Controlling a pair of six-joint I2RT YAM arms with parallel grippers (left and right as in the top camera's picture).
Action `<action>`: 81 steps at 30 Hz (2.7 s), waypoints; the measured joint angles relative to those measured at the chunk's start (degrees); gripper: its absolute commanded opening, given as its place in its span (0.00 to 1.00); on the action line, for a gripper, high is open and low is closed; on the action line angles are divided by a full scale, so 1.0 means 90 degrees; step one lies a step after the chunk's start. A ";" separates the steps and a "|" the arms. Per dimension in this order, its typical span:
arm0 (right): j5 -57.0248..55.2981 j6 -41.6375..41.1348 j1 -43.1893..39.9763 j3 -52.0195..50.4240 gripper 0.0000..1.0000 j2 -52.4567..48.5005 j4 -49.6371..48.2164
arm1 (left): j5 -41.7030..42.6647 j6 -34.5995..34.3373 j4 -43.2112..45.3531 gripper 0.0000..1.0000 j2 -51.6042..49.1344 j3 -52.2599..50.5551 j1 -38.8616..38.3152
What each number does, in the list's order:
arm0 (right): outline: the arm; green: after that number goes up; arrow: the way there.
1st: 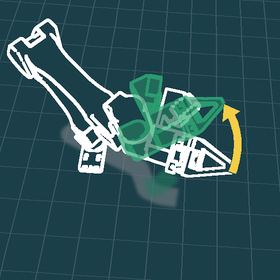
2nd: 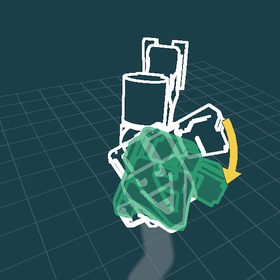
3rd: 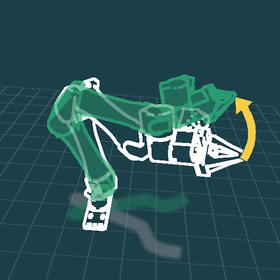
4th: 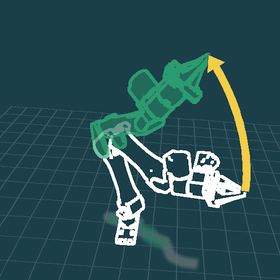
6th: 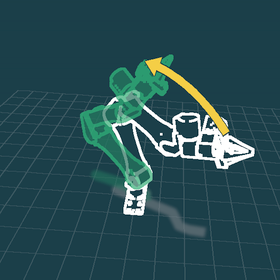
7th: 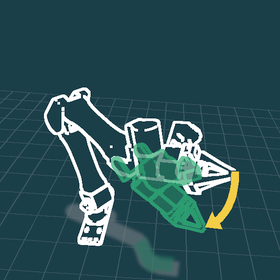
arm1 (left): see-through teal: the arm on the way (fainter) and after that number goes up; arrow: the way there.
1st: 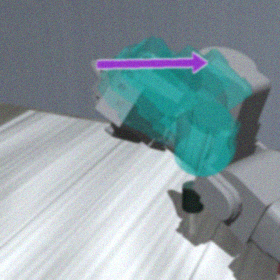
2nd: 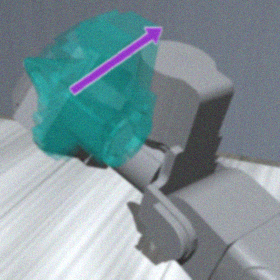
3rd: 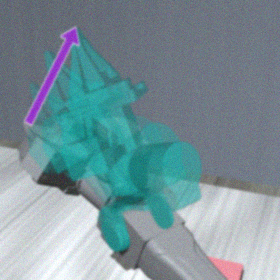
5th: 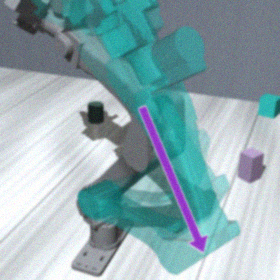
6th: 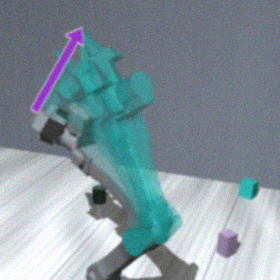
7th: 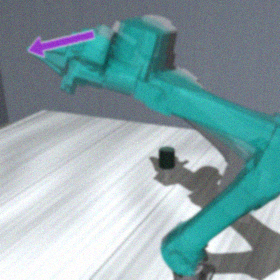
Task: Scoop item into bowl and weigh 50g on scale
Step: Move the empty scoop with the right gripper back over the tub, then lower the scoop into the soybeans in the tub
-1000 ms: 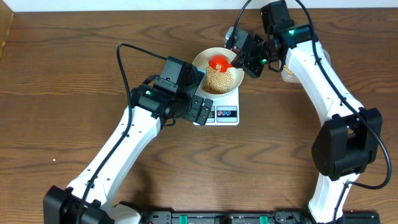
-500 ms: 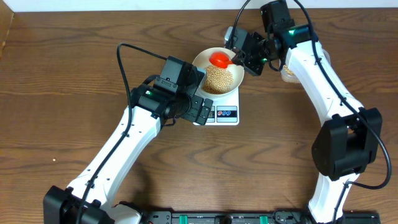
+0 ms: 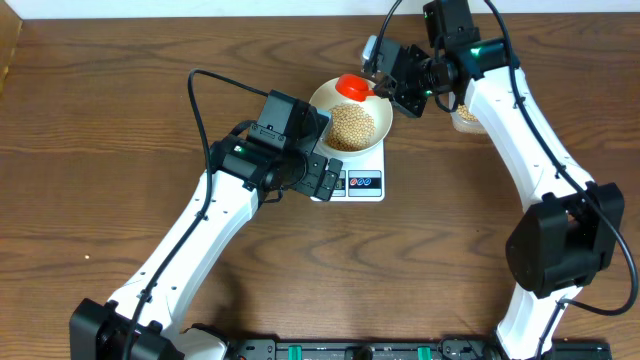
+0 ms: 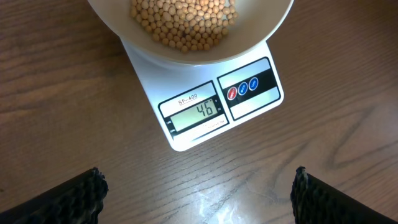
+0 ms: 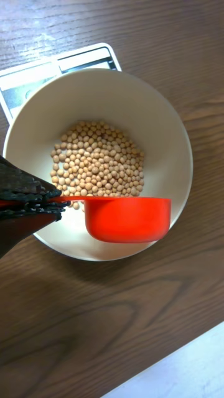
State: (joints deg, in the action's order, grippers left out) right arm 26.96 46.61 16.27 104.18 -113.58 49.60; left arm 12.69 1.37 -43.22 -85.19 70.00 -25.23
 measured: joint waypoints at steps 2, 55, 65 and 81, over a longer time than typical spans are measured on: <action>0.0015 -0.0129 -0.0002 0.0000 0.01 0.0022 -0.0005 | 0.0000 0.0000 0.0000 0.96 0.0000 0.0000 0.0000; -0.2764 -0.3640 -0.2225 -0.1195 0.01 0.0571 0.0357 | 0.0000 0.0000 0.0002 0.96 0.0000 0.0000 0.0000; -0.2577 -0.3813 -0.2225 -0.1333 0.01 0.0571 -0.0095 | 0.0000 0.0000 0.0000 0.96 0.0000 0.0000 0.0000; -0.1734 -0.4087 -0.2222 -0.1338 0.01 0.0568 -0.0182 | -0.0002 -0.0002 0.0002 0.96 0.0000 0.0000 0.0000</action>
State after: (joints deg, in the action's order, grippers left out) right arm 11.35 9.82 -3.73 92.14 -108.47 47.97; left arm 12.67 1.34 -43.20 -85.19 70.00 -25.23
